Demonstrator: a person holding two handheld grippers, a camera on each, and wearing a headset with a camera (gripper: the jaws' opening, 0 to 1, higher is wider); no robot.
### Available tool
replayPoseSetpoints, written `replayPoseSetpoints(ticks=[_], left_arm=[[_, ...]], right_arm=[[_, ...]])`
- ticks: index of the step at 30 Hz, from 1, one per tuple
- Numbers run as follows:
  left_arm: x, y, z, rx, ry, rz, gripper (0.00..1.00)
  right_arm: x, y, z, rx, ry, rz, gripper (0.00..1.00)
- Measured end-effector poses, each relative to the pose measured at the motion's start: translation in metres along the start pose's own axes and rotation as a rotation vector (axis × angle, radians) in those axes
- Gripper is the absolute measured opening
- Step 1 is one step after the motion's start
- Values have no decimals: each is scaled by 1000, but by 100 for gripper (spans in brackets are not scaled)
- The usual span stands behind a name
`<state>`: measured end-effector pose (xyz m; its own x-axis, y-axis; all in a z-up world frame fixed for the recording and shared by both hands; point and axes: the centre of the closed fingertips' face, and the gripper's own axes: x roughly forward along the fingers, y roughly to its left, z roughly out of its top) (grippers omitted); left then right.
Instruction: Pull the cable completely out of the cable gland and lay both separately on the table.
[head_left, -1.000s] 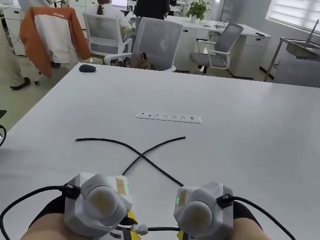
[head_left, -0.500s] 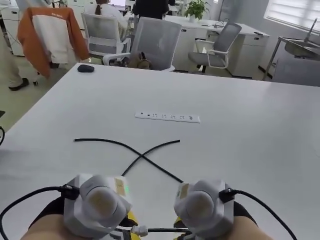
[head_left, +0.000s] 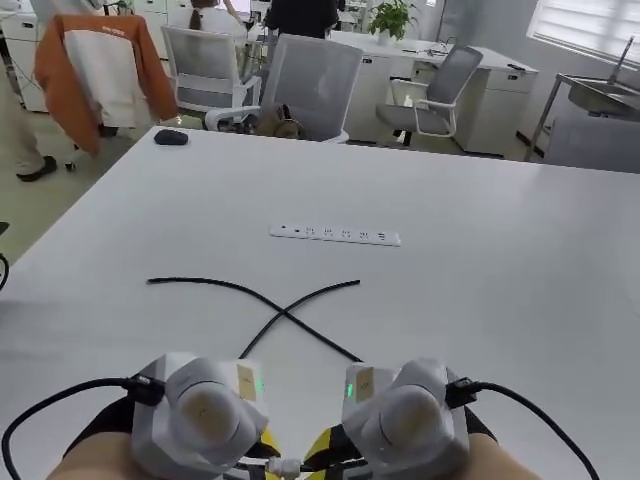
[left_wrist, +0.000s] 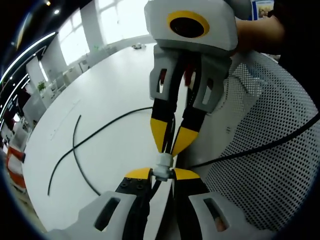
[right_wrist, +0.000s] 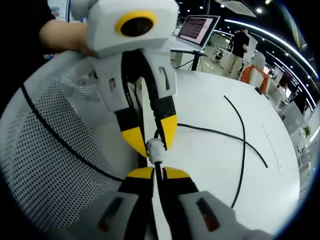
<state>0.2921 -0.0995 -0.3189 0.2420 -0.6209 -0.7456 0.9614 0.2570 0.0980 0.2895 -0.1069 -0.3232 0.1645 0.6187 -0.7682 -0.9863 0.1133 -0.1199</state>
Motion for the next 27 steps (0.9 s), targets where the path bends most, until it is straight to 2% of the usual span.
replayPoseSetpoints(ticks=[8,9,10,11,17,19,22,27], left_arm=[[0,2,3,-20,-17,1,17],[1,2,3,-20,-14,1,17],[1,2,0,-10,0,5,17],[2,2,-2,5,11,7,17],[1,4,0,-17,-1,10,17],[0,6,-3,-8,16,24,17],[0,7,-5,-22,15,23,17],[0,8,-8,-29,26,29,17]], right_arm=[[3,-1,-5,20,12,8,3],[4,-1,-8,26,24,10,3],[5,0,-15,40,64,10,2],[5,0,-18,45,73,12,2],[4,-5,-22,97,77,0,3],[3,-7,-26,96,102,-14,3],[1,-12,-35,99,140,-41,3],[-3,-21,-57,103,241,-90,3]])
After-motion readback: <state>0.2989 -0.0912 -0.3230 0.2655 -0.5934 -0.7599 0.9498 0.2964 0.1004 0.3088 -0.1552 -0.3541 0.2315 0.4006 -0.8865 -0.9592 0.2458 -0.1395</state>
